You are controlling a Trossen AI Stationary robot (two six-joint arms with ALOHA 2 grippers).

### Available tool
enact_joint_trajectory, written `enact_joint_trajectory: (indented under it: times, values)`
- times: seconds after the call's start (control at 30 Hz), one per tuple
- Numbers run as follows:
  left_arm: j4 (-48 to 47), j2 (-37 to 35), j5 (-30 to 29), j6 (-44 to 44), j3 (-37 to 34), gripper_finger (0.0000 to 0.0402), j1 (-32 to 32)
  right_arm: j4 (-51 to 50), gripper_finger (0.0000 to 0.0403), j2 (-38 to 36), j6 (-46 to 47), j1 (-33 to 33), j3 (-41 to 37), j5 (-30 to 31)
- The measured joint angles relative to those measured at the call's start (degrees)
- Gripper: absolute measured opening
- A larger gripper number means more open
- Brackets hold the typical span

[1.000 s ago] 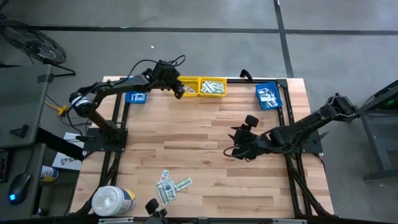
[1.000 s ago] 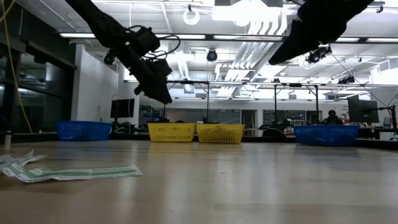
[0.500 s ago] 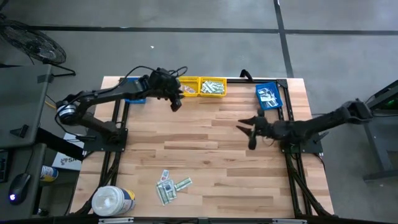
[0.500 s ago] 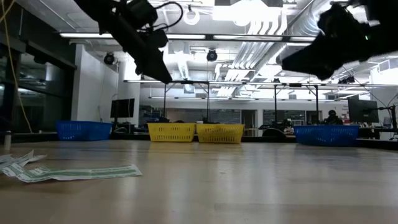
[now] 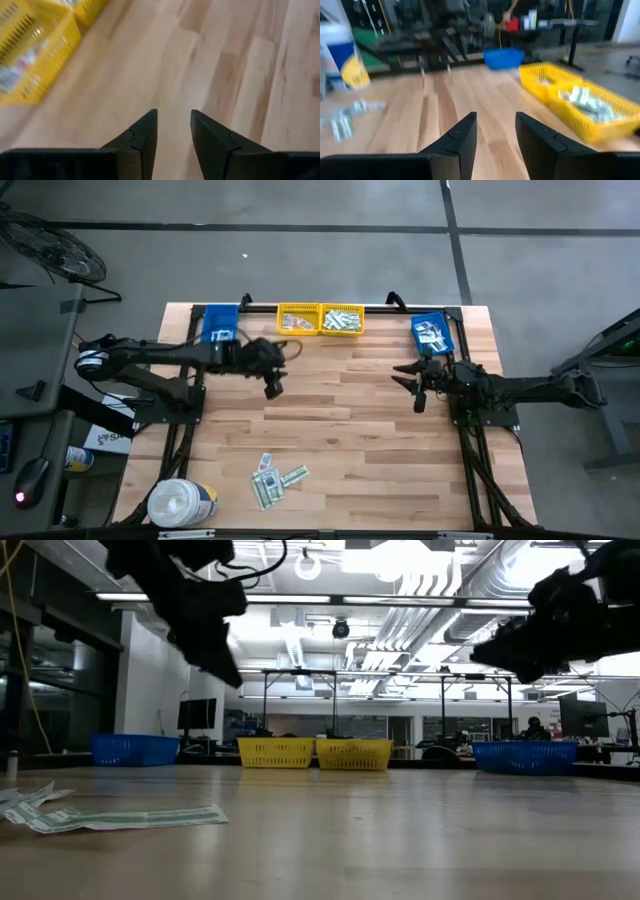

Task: Pick & Place First Aid Supplies
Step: Put the orange ointment pack into the left yellow bin

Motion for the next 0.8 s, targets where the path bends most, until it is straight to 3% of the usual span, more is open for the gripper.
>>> enact_joint_trajectory:
  times: [0.33,0.8]
  values:
    - [6.0,-4.15,-8.42,-14.35,-11.82,0.0117,-14.49,-9.74,0.0129,-0.57,0.82,-0.55,-0.33,-2.77]
    - [6.06,-4.13,-18.98,-25.58,-12.84,0.0117,-29.72,-13.88,0.0129,-2.33,-0.19,-0.52,-0.33,-10.37]
